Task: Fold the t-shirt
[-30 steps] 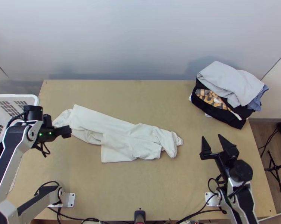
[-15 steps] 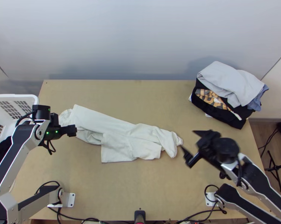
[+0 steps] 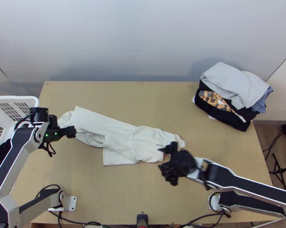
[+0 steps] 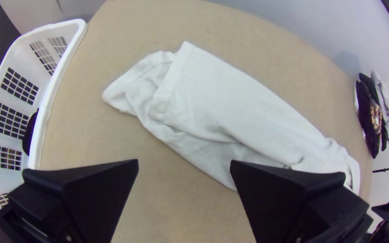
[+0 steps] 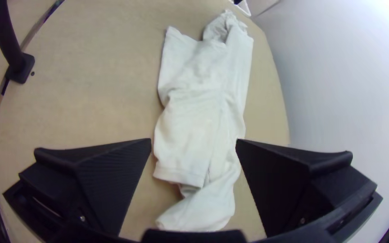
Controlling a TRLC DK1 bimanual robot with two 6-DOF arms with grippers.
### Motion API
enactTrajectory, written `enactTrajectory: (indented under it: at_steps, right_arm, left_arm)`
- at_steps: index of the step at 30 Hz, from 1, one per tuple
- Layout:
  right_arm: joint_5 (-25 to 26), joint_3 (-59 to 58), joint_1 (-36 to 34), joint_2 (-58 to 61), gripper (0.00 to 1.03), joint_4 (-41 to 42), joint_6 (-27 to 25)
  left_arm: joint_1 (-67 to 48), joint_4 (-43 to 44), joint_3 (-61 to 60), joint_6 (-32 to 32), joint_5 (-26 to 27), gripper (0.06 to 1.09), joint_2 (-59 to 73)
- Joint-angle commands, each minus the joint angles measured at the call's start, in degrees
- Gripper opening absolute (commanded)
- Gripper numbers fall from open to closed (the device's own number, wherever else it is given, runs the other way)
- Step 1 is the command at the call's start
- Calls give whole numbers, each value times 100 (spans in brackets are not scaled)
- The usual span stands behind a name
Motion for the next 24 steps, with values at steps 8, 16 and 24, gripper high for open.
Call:
enactTrajectory:
  at_steps: [8, 16, 24]
  right_arm:
    - [-115, -136, 413, 1762, 51, 2042, 218]
    - [-115, -13, 396, 2421, 51, 2534, 350]
    - [-203, -66, 202, 2667, 34, 2842, 262]
  left_arm:
    - [51, 195, 11, -42, 1, 105, 70]
    - [42, 231, 134, -42, -8, 105, 175]
    - [86, 231, 170, -24, -8, 105, 202]
